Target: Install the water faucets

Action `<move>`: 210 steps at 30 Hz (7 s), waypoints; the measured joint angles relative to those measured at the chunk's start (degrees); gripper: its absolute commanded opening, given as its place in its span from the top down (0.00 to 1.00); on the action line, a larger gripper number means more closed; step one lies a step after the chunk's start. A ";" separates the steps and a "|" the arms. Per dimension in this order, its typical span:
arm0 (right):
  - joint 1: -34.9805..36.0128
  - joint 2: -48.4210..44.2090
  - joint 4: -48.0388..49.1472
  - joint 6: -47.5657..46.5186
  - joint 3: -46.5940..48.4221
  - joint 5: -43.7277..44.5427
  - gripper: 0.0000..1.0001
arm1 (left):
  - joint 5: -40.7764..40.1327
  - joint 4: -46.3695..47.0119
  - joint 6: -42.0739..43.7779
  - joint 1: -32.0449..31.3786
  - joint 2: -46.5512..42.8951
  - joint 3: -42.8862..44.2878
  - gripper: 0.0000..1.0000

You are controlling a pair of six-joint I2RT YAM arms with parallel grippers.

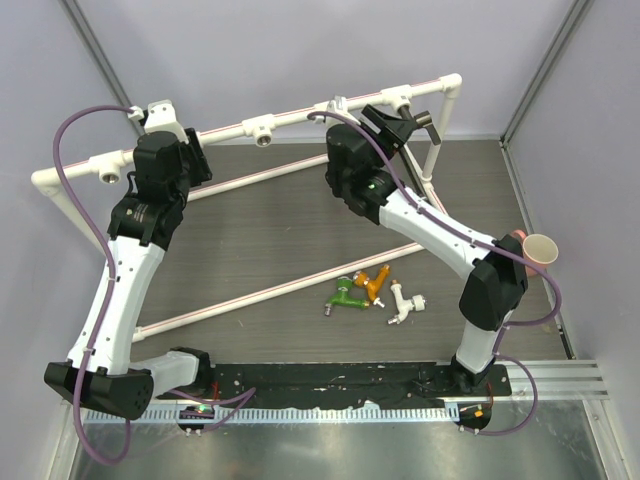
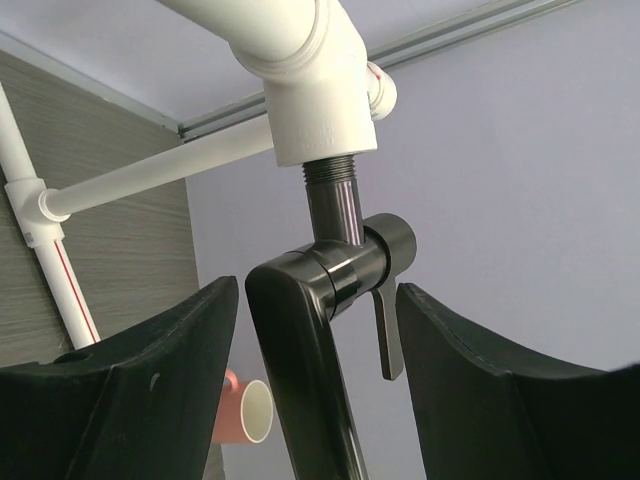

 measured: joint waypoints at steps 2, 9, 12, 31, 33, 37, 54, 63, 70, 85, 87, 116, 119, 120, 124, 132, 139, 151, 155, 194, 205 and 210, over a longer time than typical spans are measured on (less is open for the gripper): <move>-0.11 0.07 0.70 -0.57 -0.33 0.15 0.31 | 0.00 0.00 0.00 0.00 0.00 0.00 1.00; -0.87 0.55 3.28 -1.97 -0.39 0.46 0.68 | 0.17 0.02 -0.02 0.00 0.00 0.00 1.00; -0.48 0.59 3.23 -2.21 -0.13 0.79 0.80 | 0.24 -0.11 -0.02 0.00 -0.02 0.00 1.00; -8.94 -0.44 -44.89 48.37 26.34 -31.23 0.99 | 0.52 1.09 -0.04 0.24 0.37 -0.07 1.00; -12.98 -1.92 -45.64 53.48 26.38 -38.69 0.99 | 0.87 1.31 -0.07 0.13 0.50 -0.07 1.00; -22.36 -6.12 -45.75 65.85 23.82 -59.80 0.99 | 1.29 1.25 -0.11 0.13 0.50 -0.07 1.00; -48.28 -11.78 10.27 126.20 -15.26 -122.18 0.99 | 0.81 1.05 -0.09 0.17 0.50 -0.13 1.00; -49.20 -2.73 52.92 162.00 -26.12 -125.33 0.91 | 0.85 1.33 -0.11 0.20 0.50 -0.17 1.00; -49.20 -4.50 48.76 158.03 -26.67 -123.80 0.30 | 0.94 1.27 -0.11 0.20 0.50 -0.17 1.00; -49.99 -14.64 -0.76 116.98 -14.62 -109.66 0.05 | 0.94 1.07 -0.11 0.22 0.42 -0.17 1.00; -49.96 -16.61 -7.15 110.46 -11.69 -105.66 0.05 | 0.94 1.07 -0.11 0.22 0.42 -0.17 1.00; -3.85 -10.88 -21.09 28.06 -1.73 -23.74 0.10 | 0.96 1.07 -0.11 0.22 0.42 -0.17 1.00; -4.00 -9.64 -15.80 22.38 -4.17 -19.82 0.13 | 0.98 1.07 -0.11 0.22 0.42 -0.17 1.00; -4.20 -9.22 -14.29 20.90 -4.55 -19.04 0.14 | 0.98 1.07 -0.11 0.22 0.42 -0.17 1.00; -4.81 -8.00 -8.39 16.26 -5.51 -16.76 0.18 | 1.05 1.07 -0.13 0.26 0.42 -0.17 1.00; -6.56 -7.21 0.94 10.38 -7.15 -15.28 0.35 | 1.07 1.07 -0.13 0.28 0.42 -0.17 1.00; -6.95 -6.73 -4.17 14.75 -5.20 -15.80 0.61 | 1.11 1.11 -0.13 0.37 0.42 -0.17 1.00; -16.09 -10.82 -28.55 43.01 4.09 -44.41 0.83 | 1.31 1.70 -0.28 0.48 0.59 -0.17 1.00; -24.44 -13.25 -31.71 57.02 4.11 -65.81 0.85 | 1.79 1.81 -0.35 0.46 0.68 -0.17 1.00; -47.65 -19.67 29.53 144.45 -26.23 -116.63 0.12 | 2.40 1.95 -0.52 0.85 0.76 -0.20 1.00; -43.58 -26.84 -11.10 100.85 -9.31 -96.06 0.12 | 2.38 1.70 -0.50 0.85 0.68 -0.20 1.00; -34.60 -23.61 -20.04 88.41 -1.49 -88.43 0.13 | 2.40 1.68 -0.48 0.85 0.66 -0.20 1.00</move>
